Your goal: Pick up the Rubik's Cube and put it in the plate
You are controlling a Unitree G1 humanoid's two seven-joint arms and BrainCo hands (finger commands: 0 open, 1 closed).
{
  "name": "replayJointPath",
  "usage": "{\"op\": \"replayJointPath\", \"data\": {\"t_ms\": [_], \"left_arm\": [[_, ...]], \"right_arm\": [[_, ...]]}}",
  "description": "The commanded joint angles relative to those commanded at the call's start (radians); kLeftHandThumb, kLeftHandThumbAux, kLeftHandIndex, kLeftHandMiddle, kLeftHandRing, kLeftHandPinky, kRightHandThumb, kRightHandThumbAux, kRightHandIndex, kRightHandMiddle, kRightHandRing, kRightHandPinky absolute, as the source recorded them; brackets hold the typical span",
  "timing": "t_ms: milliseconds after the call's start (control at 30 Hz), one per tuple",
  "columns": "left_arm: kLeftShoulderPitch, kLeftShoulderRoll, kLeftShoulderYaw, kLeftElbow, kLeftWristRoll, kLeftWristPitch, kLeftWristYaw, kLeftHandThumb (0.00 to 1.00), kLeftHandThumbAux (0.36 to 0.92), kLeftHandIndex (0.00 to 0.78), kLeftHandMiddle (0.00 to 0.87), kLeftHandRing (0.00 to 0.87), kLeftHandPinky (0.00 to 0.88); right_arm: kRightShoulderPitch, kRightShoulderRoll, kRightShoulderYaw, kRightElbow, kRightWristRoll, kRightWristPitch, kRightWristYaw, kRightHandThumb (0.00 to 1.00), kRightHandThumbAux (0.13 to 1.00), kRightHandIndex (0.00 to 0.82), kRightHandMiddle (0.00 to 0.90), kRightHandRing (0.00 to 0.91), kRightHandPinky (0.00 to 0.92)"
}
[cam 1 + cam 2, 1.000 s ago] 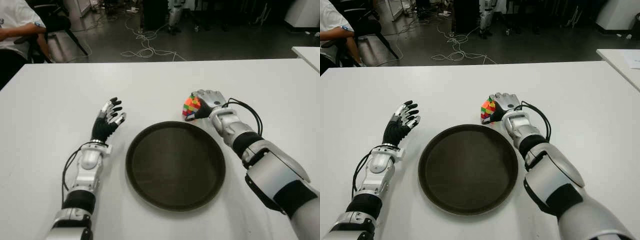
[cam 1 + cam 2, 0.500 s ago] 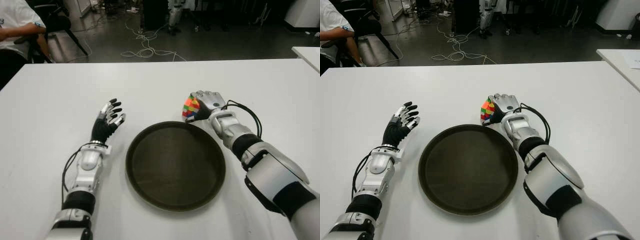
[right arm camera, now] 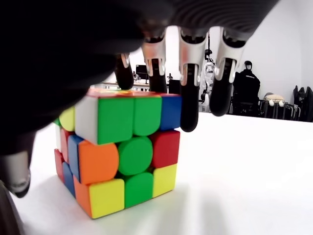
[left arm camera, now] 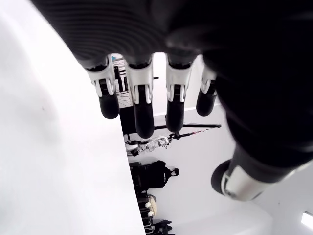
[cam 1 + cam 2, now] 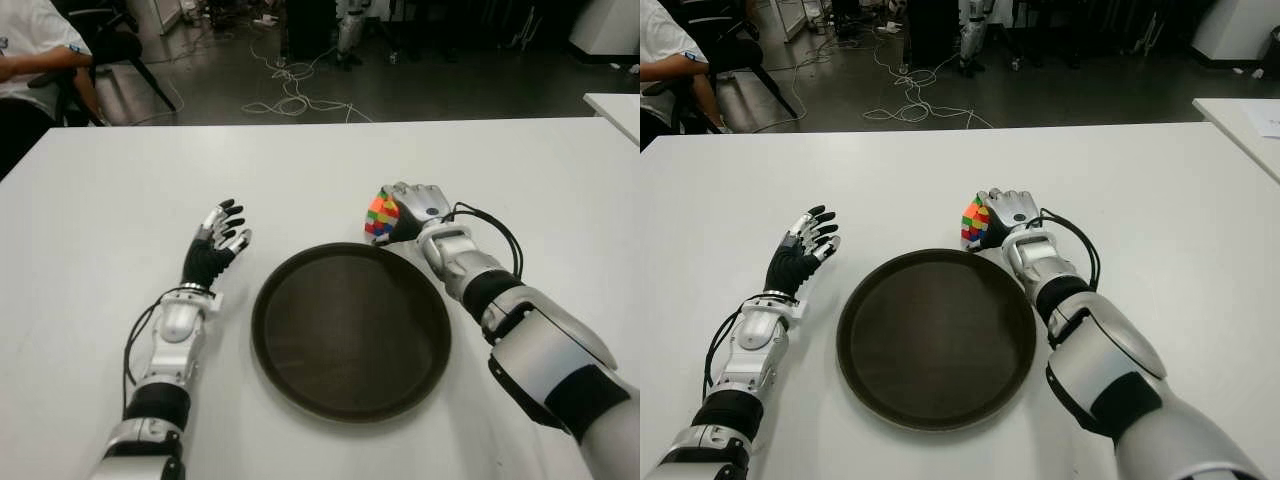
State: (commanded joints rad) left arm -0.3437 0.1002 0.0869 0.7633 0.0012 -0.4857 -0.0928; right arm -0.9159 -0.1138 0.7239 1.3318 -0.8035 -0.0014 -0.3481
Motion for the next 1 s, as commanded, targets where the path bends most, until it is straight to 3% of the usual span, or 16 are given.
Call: {"op": "replayJointPath", "data": {"t_ms": [200, 667, 767, 800, 833, 933, 1000], "left_arm": [[0.003, 0.001, -0.001, -0.004, 0.003, 0.002, 0.000, 0.066, 0.671, 0.100, 0.173, 0.149, 0.111], [0.008, -0.001, -0.002, -0.018, 0.003, 0.016, 0.001, 0.062, 0.661, 0.092, 0.163, 0.137, 0.089], [0.009, -0.001, -0.002, -0.019, 0.004, 0.017, 0.003, 0.063, 0.662, 0.096, 0.166, 0.140, 0.094], [0.008, -0.001, -0.002, -0.019, 0.004, 0.018, 0.004, 0.065, 0.665, 0.097, 0.167, 0.141, 0.094], [0.008, -0.003, -0.001, -0.019, 0.003, 0.020, 0.005, 0.066, 0.667, 0.098, 0.168, 0.141, 0.095], [0.007, -0.005, 0.001, -0.019, 0.001, 0.023, 0.008, 0.070, 0.678, 0.102, 0.172, 0.144, 0.100], [0.008, -0.005, 0.001, -0.019, 0.001, 0.022, 0.009, 0.070, 0.680, 0.104, 0.172, 0.143, 0.103]], "right_arm": [[0.001, 0.001, 0.003, 0.002, 0.002, 0.008, -0.001, 0.002, 0.508, 0.143, 0.177, 0.220, 0.298], [0.012, 0.000, -0.032, 0.003, 0.026, -0.008, -0.035, 0.129, 0.616, 0.191, 0.329, 0.416, 0.440], [0.014, 0.001, -0.043, 0.006, 0.033, -0.013, -0.036, 0.162, 0.677, 0.205, 0.340, 0.438, 0.462], [0.015, 0.001, -0.045, 0.006, 0.034, -0.015, -0.036, 0.343, 0.699, 0.277, 0.370, 0.453, 0.479], [0.015, 0.001, -0.049, 0.007, 0.036, -0.018, -0.035, 0.460, 0.712, 0.324, 0.388, 0.462, 0.491], [0.016, 0.001, -0.058, 0.008, 0.040, -0.024, -0.034, 0.606, 0.727, 0.383, 0.444, 0.487, 0.514], [0.017, 0.001, -0.064, 0.008, 0.041, -0.029, -0.037, 0.644, 0.730, 0.398, 0.465, 0.495, 0.522]]}}
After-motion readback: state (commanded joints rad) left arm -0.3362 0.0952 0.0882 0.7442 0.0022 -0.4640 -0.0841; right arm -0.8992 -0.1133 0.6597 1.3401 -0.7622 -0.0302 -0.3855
